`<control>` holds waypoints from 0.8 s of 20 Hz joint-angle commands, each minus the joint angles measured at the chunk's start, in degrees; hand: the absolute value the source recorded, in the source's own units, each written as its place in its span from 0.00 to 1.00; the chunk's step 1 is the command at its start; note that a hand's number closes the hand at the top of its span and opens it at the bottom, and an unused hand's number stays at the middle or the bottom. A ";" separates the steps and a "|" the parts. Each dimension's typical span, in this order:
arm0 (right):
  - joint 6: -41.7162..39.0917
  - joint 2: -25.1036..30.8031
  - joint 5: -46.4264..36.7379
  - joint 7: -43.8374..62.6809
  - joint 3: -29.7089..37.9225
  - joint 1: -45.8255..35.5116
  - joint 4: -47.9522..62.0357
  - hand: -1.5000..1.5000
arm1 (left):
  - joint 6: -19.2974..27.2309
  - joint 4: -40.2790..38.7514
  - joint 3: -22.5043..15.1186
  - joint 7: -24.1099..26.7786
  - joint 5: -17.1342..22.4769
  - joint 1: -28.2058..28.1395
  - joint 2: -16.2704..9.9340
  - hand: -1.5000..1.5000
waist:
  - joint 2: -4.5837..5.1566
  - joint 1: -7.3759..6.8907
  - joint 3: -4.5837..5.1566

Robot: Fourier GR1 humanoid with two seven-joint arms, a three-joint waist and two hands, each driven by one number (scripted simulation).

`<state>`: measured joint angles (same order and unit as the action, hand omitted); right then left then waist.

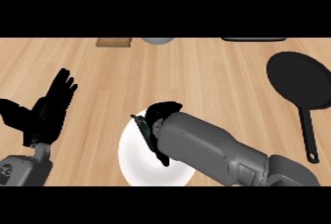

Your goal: Pick the can from the plate and place it in the pan

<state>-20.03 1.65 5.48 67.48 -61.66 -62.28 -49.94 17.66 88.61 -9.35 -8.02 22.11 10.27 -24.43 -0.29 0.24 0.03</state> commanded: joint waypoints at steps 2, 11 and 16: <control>2.26 -1.57 -2.57 10.56 -1.67 4.66 -0.08 0.00 | -1.58 -1.26 0.09 3.44 -0.84 -2.74 1.16 0.50 | 0.01 0.00 0.02; 1.94 -1.54 -8.47 1.81 -0.57 7.34 0.66 1.00 | -0.79 3.37 1.53 -2.61 -2.20 -1.42 0.75 0.50 | 0.19 -0.78 -0.04; 2.31 -1.55 -9.43 2.89 1.21 7.17 -1.36 1.00 | -1.73 0.18 1.73 -1.87 -3.52 1.43 2.62 0.50 | 0.27 -0.62 -0.02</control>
<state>-16.62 2.04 -3.42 63.01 -61.27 -56.63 -51.45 15.68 88.95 -8.11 -9.04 19.77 10.20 -22.17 -0.57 -0.42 0.03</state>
